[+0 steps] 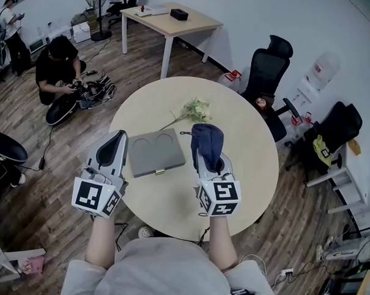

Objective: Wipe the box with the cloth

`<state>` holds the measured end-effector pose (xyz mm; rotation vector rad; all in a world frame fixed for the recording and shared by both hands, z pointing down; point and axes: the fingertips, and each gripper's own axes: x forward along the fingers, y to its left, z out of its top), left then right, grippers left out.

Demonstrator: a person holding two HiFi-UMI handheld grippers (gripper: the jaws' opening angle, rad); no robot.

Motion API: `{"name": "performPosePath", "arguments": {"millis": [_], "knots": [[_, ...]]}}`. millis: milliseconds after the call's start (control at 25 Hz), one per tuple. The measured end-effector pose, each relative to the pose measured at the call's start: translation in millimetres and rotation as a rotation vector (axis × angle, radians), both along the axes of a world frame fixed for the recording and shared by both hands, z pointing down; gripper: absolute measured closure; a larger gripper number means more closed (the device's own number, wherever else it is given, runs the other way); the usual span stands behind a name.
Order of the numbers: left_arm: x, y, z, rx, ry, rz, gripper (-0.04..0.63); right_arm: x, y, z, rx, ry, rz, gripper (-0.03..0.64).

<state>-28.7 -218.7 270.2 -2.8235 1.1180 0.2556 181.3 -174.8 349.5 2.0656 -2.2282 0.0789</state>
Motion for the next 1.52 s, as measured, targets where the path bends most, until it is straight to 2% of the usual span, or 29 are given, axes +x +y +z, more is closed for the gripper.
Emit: {"name": "performPosePath", "arguments": {"millis": [360, 800, 1520], "knots": [[-3.4, 10.1, -4.3, 0.009, 0.006, -0.012, 0.588, 0.7, 17.2, -26.8, 0.104, 0.028, 0.031, 0.543], [-10.7, 16.1, -4.4, 0.005, 0.016, -0.021, 0.588, -2.7, 29.1, -42.7, 0.173, 0.053, 0.057, 0.543], [-24.1, 19.0, 4.2, -0.015, 0.029, -0.040, 0.588, -16.0, 28.1, -42.2, 0.185, 0.039, 0.050, 0.545]]}}
